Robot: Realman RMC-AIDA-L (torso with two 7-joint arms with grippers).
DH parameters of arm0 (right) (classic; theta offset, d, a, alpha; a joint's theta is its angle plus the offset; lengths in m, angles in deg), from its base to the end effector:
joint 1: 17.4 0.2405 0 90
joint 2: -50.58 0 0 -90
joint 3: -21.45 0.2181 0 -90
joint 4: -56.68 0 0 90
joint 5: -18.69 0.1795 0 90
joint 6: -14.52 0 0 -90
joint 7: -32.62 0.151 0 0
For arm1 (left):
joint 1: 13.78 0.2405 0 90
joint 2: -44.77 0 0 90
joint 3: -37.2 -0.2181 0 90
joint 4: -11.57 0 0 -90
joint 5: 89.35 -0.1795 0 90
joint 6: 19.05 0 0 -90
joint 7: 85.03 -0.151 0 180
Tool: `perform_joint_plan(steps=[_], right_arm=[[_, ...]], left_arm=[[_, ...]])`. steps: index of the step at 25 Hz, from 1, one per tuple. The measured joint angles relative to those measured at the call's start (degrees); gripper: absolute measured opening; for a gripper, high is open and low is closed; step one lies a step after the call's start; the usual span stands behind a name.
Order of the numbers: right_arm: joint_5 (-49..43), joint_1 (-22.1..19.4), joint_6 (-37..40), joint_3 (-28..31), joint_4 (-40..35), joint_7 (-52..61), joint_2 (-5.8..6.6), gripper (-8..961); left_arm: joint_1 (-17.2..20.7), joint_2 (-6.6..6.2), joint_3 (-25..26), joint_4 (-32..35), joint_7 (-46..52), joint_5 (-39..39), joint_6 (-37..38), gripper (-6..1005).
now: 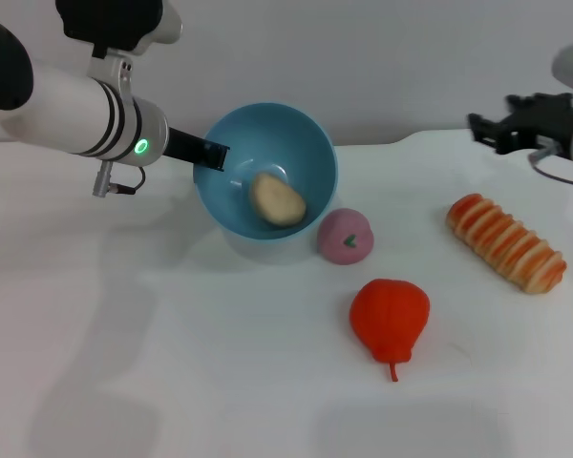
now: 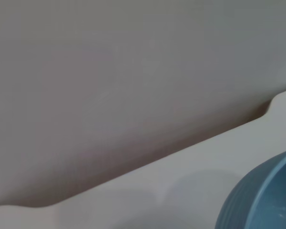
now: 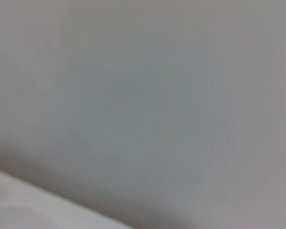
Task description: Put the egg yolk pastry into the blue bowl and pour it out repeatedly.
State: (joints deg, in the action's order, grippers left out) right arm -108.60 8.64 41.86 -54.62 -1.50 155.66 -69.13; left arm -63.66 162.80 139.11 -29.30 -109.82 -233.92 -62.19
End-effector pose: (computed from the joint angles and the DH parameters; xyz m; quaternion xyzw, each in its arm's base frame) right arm 0.2195 0.3860 0.0373 -0.8272 0.2843 0.0684 0.4798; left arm -0.1664 0.4079 -0.0196 -0.8524 -0.3935 0.0188 0.3439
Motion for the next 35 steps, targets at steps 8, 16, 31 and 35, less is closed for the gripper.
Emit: perform_joint_plan(steps=[8,16,31,35], right_arm=[[2.0,-3.4,-21.0,-6.5,5.3,-0.2,-0.09,522],[13.4,-5.3,-28.2,-6.1,5.6,0.3,0.28,523],[4.7,-0.9,-27.7,-9.2,3.8,13.2,1.23,523],[5.6,-0.9,-28.3,-9.7,5.1,19.2,1.24,521]], left_arm=[[0.2,0.14,-0.6,-0.3,0.0,0.0,1.7,-1],[0.3,0.20,-1.0,-0.2,0.0,0.1,2.9,-2],[0.8,0.36,-2.5,-0.3,0.5,0.8,3.3,-1],[1.2,0.33,-2.5,-0.3,0.2,1.7,3.6,-1]])
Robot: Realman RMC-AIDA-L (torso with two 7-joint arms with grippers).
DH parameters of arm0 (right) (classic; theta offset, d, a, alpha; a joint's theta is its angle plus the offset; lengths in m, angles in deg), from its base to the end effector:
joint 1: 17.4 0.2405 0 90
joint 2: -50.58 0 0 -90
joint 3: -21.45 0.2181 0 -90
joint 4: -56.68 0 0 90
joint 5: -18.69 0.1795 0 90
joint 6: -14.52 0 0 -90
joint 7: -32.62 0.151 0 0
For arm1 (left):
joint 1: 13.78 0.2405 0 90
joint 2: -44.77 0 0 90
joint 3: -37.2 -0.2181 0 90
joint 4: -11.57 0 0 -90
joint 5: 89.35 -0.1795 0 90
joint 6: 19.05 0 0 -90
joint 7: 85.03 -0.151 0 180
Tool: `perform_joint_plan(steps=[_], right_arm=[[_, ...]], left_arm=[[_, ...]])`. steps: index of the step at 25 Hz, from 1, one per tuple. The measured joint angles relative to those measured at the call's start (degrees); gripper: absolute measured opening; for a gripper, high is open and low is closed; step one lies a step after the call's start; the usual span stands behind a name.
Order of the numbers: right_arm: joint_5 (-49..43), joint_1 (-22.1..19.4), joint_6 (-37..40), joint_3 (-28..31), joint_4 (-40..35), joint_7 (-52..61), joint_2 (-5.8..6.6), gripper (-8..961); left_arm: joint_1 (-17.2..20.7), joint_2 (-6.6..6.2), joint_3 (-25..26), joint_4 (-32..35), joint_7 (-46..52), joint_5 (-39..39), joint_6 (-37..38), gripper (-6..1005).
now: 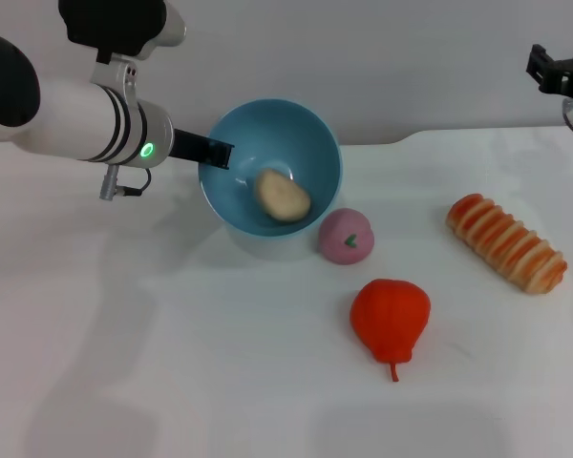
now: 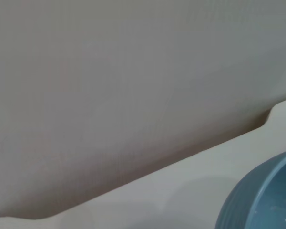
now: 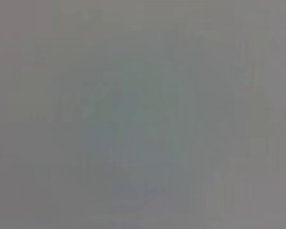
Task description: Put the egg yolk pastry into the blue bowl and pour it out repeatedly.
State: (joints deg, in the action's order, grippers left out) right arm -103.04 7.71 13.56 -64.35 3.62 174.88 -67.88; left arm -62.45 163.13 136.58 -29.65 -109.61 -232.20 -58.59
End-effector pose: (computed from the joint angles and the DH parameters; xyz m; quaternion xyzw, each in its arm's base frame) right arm 0.2281 0.3985 0.0614 -0.6898 0.3654 0.1954 0.5937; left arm -0.1656 0.4079 -0.0235 -0.8518 -0.3867 0.0028 0.3535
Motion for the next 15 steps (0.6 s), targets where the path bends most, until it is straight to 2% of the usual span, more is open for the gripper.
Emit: perform_joint_plan(steps=[3,6,9,12,15], right_arm=[[-0.9,0.2,-0.2,-1.5,0.7,2.1,0.03,521],[-2.8,0.4,4.3,-2.1,0.0,0.6,0.11,522],[-6.6,0.5,7.3,-4.6,0.1,-5.8,0.11,522],[-7.8,0.5,7.1,-7.9,1.3,-14.8,-0.22,523],[-7.8,-0.1,6.0,-9.3,2.0,-19.0,-0.37,522]], left_arm=[[0.2,-0.05,-0.1,-0.1,0.0,0.5,0.0,-1],[0.4,-0.10,-0.3,-0.1,-0.1,0.6,-0.1,-1],[0.6,-0.12,-1.2,-0.2,-0.1,0.6,-0.1,-2],[0.7,-0.19,-1.4,-0.3,-0.2,0.7,-0.3,-2],[0.7,-0.21,-1.4,-0.3,-0.2,0.7,-0.3,-2]])
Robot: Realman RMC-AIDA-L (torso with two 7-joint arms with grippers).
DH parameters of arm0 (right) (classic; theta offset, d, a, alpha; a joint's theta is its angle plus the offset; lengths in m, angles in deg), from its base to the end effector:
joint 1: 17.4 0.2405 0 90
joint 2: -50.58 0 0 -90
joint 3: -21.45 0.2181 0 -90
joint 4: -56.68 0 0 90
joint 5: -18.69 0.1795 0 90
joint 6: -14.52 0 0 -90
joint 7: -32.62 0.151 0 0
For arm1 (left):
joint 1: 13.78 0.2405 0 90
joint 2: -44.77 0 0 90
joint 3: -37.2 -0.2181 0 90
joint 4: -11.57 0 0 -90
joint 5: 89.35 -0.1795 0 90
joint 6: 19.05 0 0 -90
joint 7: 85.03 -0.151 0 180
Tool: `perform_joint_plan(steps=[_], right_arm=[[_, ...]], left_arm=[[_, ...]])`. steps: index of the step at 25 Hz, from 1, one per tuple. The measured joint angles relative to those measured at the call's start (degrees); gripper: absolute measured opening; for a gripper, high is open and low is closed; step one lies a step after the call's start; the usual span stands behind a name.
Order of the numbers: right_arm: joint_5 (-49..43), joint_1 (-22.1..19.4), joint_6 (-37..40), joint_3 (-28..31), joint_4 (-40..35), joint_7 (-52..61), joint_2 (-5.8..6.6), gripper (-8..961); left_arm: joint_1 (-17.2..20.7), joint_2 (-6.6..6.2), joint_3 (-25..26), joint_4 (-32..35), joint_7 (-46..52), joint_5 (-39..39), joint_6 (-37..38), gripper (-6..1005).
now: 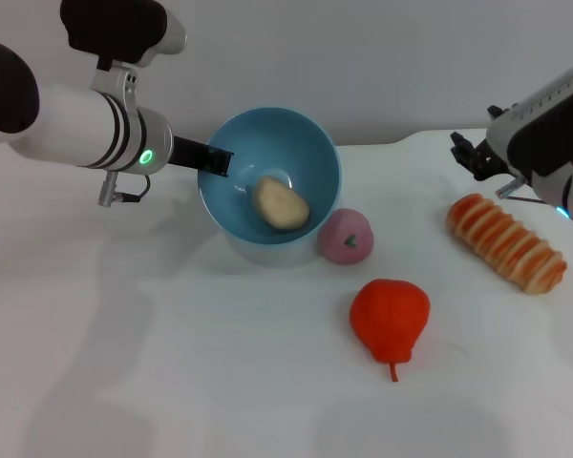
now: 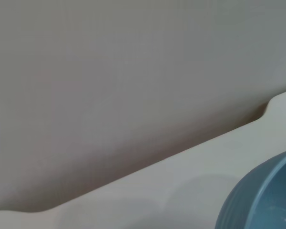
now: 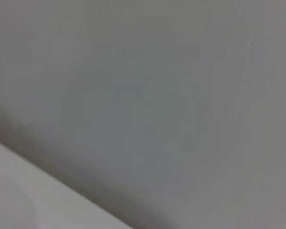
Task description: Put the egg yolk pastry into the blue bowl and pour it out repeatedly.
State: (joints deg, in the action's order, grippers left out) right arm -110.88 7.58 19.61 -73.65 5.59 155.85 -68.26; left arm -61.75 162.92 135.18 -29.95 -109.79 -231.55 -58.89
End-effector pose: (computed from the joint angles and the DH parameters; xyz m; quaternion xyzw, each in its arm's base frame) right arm 0.2234 0.3792 0.0036 -0.8301 0.1764 0.0132 0.5289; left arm -0.1687 0.4045 -0.0255 -0.8546 -0.3847 0.0093 0.3488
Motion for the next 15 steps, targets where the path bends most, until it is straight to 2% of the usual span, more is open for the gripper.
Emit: perform_joint_plan(steps=[3,5,11,15], right_arm=[[0.3,-0.9,-4.8,-0.9,0.6,0.4,-0.15,521],[0.8,-1.8,-10.0,-1.3,0.6,4.6,-0.38,522],[0.8,-2.9,-24.4,-4.4,1.0,26.7,-0.49,522],[0.5,-2.2,-26.4,-5.2,1.6,43.3,-0.18,519]], left_arm=[[0.0,-0.01,0.0,0.0,0.0,0.0,-0.1,-2],[0.1,-0.03,0.0,0.0,0.0,0.0,-0.1,-2],[0.3,-0.03,-0.1,-0.1,0.0,0.0,-0.2,-1],[0.5,-0.03,-0.1,-0.1,0.0,0.0,-0.1,-1]])
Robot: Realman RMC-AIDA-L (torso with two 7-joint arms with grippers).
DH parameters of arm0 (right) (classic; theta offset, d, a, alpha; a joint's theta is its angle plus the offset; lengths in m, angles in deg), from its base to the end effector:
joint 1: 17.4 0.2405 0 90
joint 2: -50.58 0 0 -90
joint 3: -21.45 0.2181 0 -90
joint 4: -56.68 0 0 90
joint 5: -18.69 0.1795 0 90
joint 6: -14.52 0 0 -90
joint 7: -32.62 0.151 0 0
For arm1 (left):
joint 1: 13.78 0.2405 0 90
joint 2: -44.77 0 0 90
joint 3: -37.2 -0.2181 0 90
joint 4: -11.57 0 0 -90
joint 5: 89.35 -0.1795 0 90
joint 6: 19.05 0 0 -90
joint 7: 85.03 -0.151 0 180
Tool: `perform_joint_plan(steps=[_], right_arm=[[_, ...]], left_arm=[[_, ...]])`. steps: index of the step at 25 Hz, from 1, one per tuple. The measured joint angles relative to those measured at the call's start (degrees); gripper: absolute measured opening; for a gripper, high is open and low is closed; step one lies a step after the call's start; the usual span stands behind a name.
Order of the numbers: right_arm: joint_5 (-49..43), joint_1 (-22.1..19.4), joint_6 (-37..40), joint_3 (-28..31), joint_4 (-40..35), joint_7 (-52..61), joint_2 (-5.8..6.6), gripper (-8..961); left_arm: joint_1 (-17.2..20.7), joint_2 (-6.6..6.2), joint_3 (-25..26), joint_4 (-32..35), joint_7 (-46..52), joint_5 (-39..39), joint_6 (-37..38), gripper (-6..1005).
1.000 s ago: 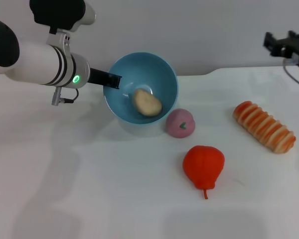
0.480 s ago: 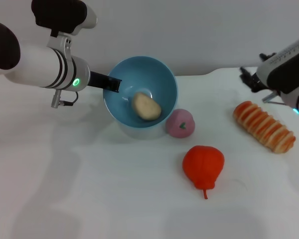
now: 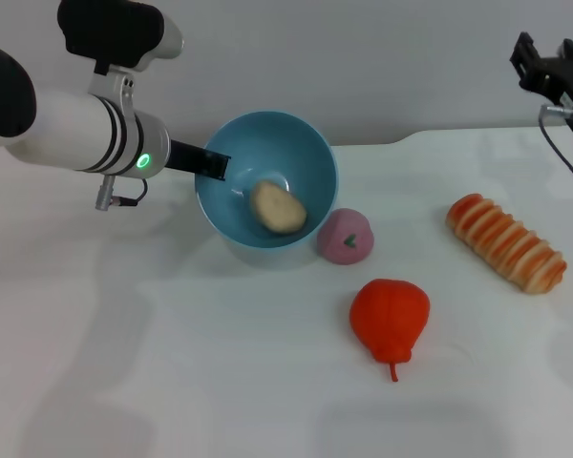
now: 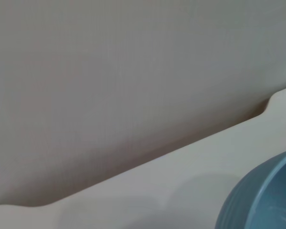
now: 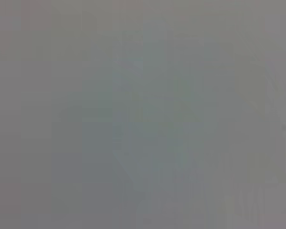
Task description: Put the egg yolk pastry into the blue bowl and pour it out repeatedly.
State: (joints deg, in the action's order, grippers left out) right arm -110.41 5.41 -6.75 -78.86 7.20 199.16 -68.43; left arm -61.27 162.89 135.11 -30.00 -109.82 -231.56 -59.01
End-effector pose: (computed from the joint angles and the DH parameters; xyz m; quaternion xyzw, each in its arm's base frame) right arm 0.2154 0.3826 0.0415 -0.6423 0.3716 0.3021 0.5985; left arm -0.1720 0.4029 -0.0255 -0.8534 -0.3876 0.0117 0.3483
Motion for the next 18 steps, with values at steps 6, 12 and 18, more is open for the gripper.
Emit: perform_joint_plan(steps=[6,12,18], right_arm=[[-2.8,0.5,-5.8,-4.4,2.9,3.5,0.07,518],[-8.7,0.7,-24.3,-11.6,13.4,3.2,-0.10,518],[-5.2,-1.3,-25.3,-11.4,16.0,3.0,-0.18,519]], left_arm=[[0.2,0.21,-0.1,0.0,0.0,0.0,1.8,-1],[0.2,0.24,-1.6,0.0,0.0,0.4,3.8,-2],[-0.3,0.21,-3.1,-0.2,0.0,0.7,5.2,-2]])
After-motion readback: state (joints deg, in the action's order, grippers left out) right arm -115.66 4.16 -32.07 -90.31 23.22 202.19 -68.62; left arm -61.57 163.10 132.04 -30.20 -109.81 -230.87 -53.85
